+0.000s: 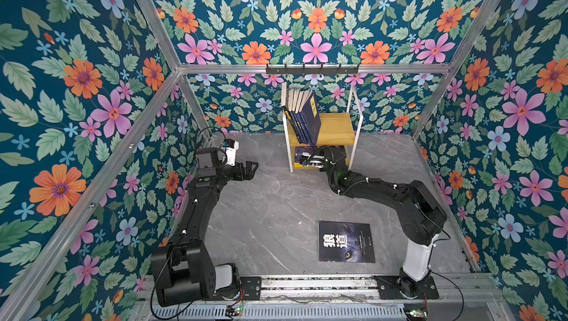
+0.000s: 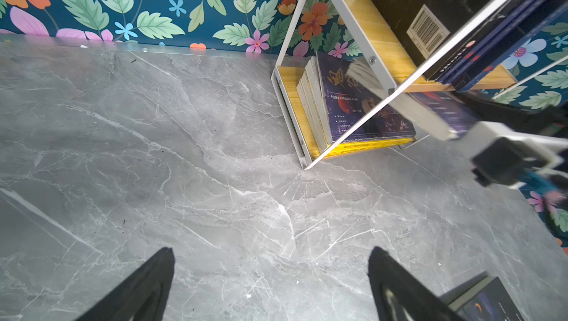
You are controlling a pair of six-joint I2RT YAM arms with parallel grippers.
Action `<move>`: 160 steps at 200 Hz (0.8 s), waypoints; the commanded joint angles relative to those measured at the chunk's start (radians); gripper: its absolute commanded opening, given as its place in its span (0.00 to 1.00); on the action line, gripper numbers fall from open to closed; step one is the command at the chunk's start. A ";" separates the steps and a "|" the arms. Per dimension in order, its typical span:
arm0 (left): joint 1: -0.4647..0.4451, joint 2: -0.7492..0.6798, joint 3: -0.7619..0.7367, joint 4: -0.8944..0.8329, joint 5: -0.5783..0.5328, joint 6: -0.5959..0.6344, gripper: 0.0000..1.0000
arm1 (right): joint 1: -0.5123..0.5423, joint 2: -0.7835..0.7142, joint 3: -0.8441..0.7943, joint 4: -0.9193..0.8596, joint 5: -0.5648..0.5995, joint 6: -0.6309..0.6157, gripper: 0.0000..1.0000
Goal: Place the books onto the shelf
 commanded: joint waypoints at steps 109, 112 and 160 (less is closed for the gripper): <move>-0.001 0.023 0.018 0.005 0.012 -0.010 1.00 | -0.008 0.072 0.047 -0.308 -0.067 0.104 0.48; -0.001 0.024 0.019 0.004 0.014 -0.010 1.00 | -0.008 0.071 0.047 -0.310 -0.068 0.104 0.49; -0.001 0.024 0.023 -0.002 0.011 -0.010 1.00 | -0.014 0.060 0.084 -0.372 -0.088 0.135 0.21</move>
